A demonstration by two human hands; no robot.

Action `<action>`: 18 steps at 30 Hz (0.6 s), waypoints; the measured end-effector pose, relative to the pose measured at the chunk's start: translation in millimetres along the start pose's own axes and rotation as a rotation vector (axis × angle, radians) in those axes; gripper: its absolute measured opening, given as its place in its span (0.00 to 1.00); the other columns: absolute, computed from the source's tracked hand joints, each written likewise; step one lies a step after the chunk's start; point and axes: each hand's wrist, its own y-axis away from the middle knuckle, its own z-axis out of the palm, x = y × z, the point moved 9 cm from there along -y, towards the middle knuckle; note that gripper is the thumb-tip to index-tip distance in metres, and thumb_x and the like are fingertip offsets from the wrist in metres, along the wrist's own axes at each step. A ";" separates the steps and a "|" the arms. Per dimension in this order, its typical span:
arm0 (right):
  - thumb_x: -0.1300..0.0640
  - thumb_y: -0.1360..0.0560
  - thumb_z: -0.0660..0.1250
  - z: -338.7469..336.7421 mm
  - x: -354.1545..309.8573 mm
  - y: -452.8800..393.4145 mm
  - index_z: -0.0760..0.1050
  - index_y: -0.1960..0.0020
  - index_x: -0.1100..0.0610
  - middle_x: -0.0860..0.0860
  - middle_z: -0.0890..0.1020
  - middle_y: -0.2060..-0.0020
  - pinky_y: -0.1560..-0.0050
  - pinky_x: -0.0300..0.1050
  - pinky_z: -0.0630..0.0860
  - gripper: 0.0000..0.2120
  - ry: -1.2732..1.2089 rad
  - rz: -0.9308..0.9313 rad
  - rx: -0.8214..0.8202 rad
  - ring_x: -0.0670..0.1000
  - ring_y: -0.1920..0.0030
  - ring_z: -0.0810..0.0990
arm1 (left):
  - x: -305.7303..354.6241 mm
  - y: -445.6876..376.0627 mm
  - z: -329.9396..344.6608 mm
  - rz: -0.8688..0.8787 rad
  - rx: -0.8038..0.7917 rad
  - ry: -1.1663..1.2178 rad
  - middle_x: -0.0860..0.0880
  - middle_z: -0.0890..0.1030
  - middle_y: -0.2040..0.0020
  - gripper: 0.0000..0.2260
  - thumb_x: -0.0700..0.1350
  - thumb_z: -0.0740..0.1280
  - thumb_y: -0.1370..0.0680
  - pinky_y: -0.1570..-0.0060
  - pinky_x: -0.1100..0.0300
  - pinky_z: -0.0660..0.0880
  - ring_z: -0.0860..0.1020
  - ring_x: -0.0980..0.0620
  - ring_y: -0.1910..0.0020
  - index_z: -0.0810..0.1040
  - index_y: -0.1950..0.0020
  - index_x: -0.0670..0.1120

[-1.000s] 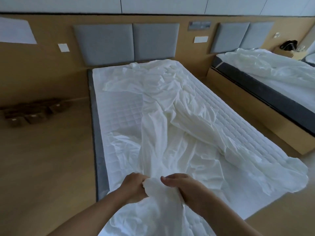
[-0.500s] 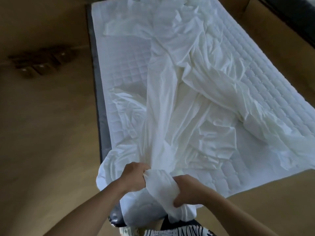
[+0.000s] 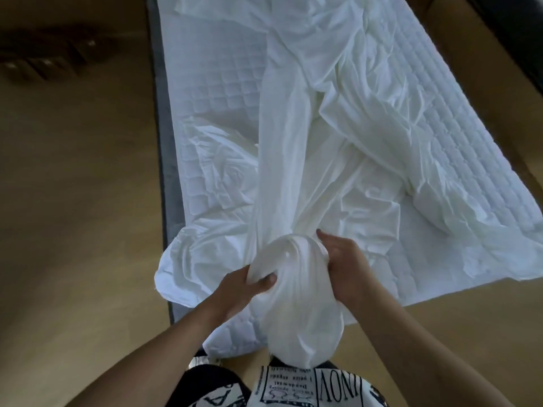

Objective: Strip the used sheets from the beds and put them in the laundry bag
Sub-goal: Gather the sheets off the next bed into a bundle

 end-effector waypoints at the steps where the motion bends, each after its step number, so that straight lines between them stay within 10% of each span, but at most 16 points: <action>1: 0.48 0.27 0.74 -3.4 -13.9 -3.9 0.78 0.36 0.65 0.62 0.84 0.46 0.55 0.50 0.82 0.27 -0.022 -0.031 0.041 0.60 0.53 0.86 | 0.2 1.7 -1.3 -0.007 0.017 0.086 0.57 0.85 0.50 0.23 0.70 0.73 0.30 0.51 0.69 0.74 0.82 0.57 0.48 0.81 0.43 0.55; 5: 0.41 0.23 0.68 17.4 -76.1 -7.0 0.74 0.37 0.60 0.60 0.82 0.61 0.61 0.48 0.79 0.25 0.052 -0.130 0.013 0.59 0.64 0.84 | -4.9 -2.0 -14.0 -0.051 0.109 0.526 0.45 0.87 0.47 0.23 0.63 0.72 0.24 0.36 0.52 0.77 0.85 0.47 0.45 0.82 0.46 0.43; 9: 0.37 0.25 0.72 24.3 -95.1 -17.2 0.66 0.21 0.49 0.55 0.74 0.28 0.33 0.51 0.75 0.37 0.675 -0.401 0.290 0.55 0.32 0.77 | -5.9 -4.5 -27.3 -0.190 0.262 0.816 0.45 0.87 0.47 0.14 0.52 0.77 0.25 0.37 0.51 0.79 0.84 0.46 0.46 0.83 0.45 0.46; 13: 0.35 0.22 0.65 14.0 -39.4 1.7 0.57 0.17 0.48 0.52 0.62 0.19 0.20 0.59 0.59 0.39 1.025 -0.640 0.529 0.55 0.20 0.59 | -11.7 -7.6 -36.4 -0.251 0.347 0.822 0.46 0.85 0.46 0.15 0.54 0.77 0.27 0.43 0.52 0.82 0.83 0.47 0.48 0.82 0.45 0.48; 18: 0.24 0.32 0.68 -12.0 68.2 -28.2 0.48 0.16 0.45 0.51 0.58 0.18 0.23 0.60 0.65 0.54 0.730 -0.249 0.328 0.56 0.20 0.61 | -25.8 -12.1 -24.5 -0.323 0.231 0.747 0.45 0.81 0.41 0.13 0.50 0.77 0.27 0.59 0.53 0.84 0.81 0.45 0.43 0.84 0.44 0.49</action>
